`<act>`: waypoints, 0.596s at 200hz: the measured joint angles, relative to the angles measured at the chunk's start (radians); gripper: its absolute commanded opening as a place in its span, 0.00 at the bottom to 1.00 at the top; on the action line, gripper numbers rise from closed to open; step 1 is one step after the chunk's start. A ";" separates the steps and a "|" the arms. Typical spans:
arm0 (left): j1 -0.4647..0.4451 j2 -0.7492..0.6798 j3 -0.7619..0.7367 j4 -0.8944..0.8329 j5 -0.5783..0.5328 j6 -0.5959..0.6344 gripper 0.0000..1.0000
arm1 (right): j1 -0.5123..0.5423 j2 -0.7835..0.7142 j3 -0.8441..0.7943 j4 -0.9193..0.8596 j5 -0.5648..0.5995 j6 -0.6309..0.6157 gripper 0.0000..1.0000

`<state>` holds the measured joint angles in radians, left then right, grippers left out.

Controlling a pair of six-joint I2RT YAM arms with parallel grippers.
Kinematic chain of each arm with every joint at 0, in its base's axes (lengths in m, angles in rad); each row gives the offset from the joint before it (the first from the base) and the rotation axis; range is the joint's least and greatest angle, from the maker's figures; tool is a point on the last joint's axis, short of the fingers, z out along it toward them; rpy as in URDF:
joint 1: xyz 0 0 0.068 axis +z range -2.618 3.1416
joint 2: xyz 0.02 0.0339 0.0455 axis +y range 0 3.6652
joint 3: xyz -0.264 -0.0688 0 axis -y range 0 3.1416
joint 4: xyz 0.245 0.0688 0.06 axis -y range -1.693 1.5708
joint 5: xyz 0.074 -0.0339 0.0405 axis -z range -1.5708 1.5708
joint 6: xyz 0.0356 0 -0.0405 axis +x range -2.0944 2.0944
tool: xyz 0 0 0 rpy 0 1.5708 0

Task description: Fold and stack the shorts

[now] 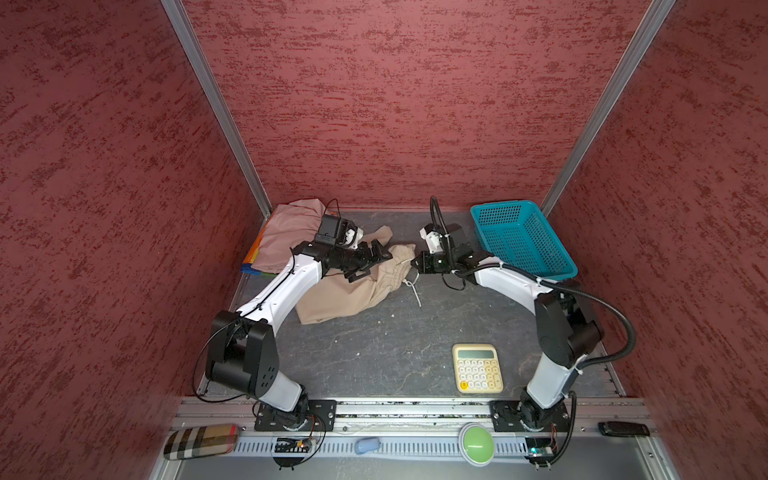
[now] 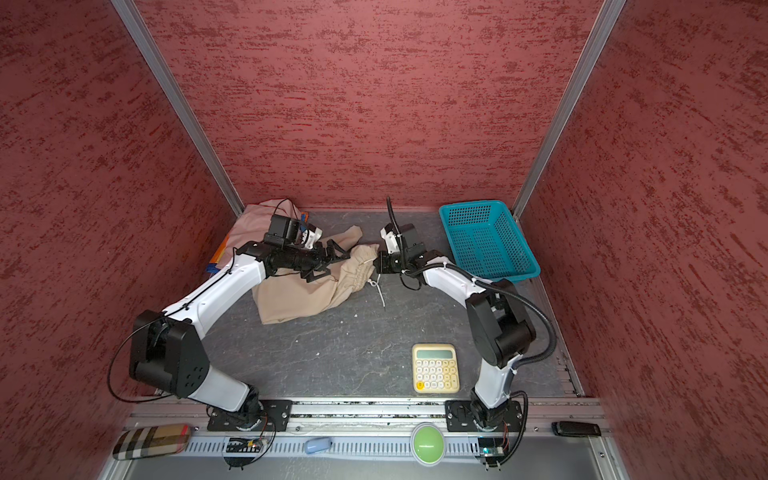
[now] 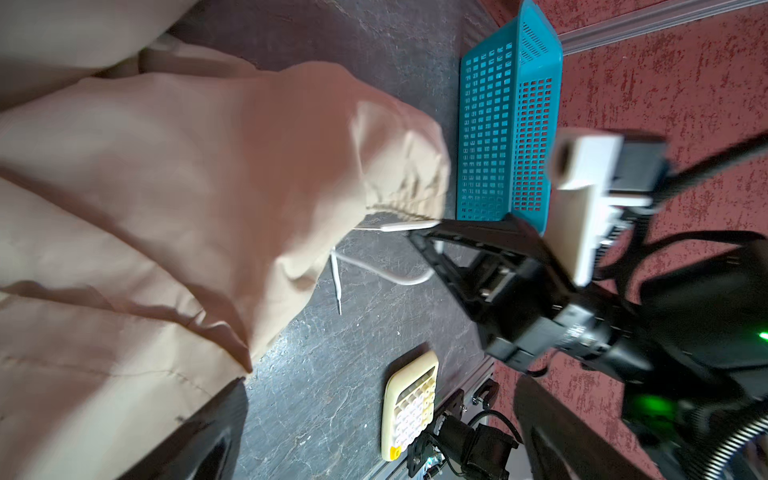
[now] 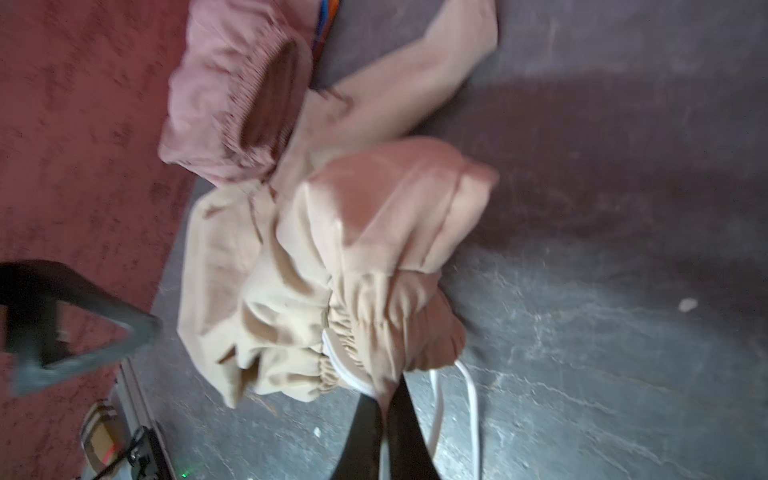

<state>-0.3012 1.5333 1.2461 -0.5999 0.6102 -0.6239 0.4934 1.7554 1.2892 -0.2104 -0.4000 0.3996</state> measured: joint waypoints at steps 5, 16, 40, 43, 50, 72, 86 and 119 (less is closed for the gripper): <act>-0.006 0.000 0.002 -0.002 0.000 0.000 0.99 | 0.000 -0.020 0.023 -0.019 0.007 -0.003 0.00; -0.021 0.000 0.010 -0.004 0.002 0.000 0.99 | -0.003 -0.064 0.076 -0.060 0.022 -0.011 0.00; -0.043 -0.009 0.016 0.003 0.013 -0.001 1.00 | -0.015 -0.156 0.230 -0.171 0.065 -0.028 0.00; -0.046 -0.010 0.018 0.003 0.014 -0.002 1.00 | -0.019 -0.167 0.253 -0.185 0.072 -0.033 0.00; -0.052 -0.011 0.027 0.003 0.017 -0.005 0.99 | -0.027 -0.188 0.310 -0.217 0.091 -0.041 0.00; -0.071 -0.011 0.074 0.009 0.021 -0.008 0.99 | -0.056 -0.239 0.483 -0.300 0.154 -0.059 0.00; -0.083 -0.011 0.107 0.019 0.023 -0.008 0.99 | -0.068 -0.253 0.591 -0.350 0.202 -0.068 0.00; -0.078 -0.015 0.137 0.023 0.033 -0.006 0.99 | -0.068 -0.234 0.763 -0.412 0.268 -0.058 0.00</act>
<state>-0.3790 1.5181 1.3830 -0.5766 0.6430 -0.6304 0.4255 1.5215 2.0518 -0.6224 -0.1322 0.3416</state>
